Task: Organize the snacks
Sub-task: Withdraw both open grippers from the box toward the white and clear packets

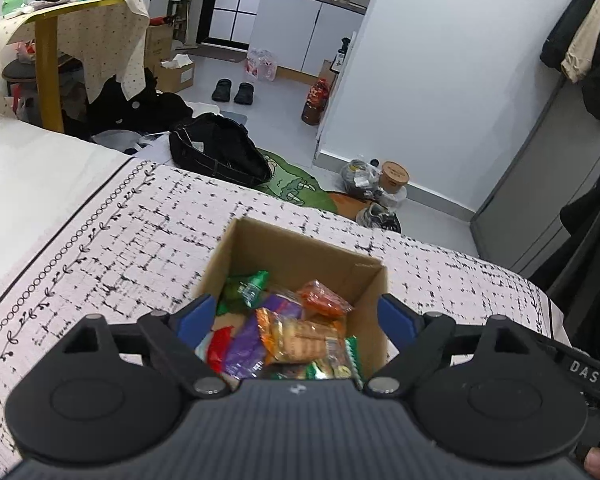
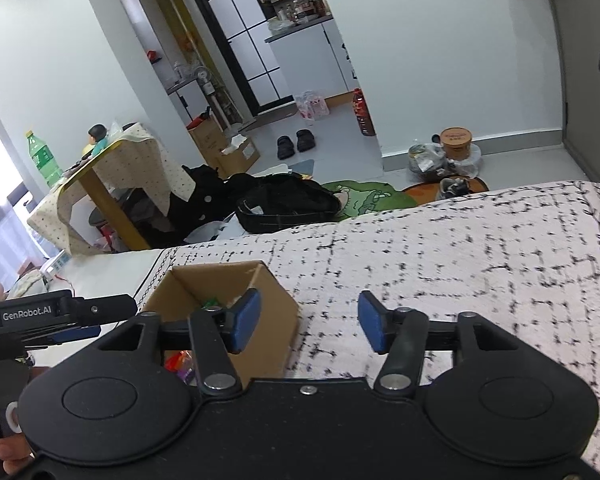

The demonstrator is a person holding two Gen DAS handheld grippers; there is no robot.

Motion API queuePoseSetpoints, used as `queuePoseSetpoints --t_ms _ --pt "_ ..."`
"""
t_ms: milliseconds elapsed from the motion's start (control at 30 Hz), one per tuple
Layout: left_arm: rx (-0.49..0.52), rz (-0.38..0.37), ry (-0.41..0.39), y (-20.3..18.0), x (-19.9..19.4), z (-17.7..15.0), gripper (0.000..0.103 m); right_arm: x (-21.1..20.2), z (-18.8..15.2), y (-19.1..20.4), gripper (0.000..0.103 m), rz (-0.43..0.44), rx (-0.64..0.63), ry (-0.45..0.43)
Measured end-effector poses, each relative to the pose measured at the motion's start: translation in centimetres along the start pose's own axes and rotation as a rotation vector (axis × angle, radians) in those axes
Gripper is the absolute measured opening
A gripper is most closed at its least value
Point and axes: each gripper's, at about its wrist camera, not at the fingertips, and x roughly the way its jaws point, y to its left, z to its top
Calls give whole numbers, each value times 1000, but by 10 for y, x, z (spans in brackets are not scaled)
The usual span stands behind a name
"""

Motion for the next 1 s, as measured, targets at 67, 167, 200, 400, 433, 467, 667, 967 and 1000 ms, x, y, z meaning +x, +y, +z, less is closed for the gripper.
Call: queuePoseSetpoints --t_ms 67,167,200,400,433,467,667,967,1000 --pt "2 8 1 -6 -1 -4 89 -3 -1 -3 59 -2 2 -1" --pt "9 -9 -1 -16 -5 -9 90 -14 -4 -13 62 -13 6 -7" --pt "13 -12 -2 -19 -6 -11 90 -20 -5 -17 65 -18 6 -11" --pt "43 -28 4 -39 -9 -23 94 -34 -11 -29 76 -23 -3 -14" --pt "47 -30 2 -42 -10 -25 95 -34 -11 -29 76 -23 -3 -14" --pt "54 -34 0 -45 -11 -27 96 -38 -13 -34 78 -22 -1 -12" --pt "88 -43 2 -59 -16 -38 103 -48 -21 -40 87 -13 -11 -5" --pt "155 -81 7 -81 -24 -55 103 -72 -36 -51 99 -6 -23 -22" --pt "157 -85 7 -83 -25 -58 103 -74 -38 -53 99 -9 -22 -17"
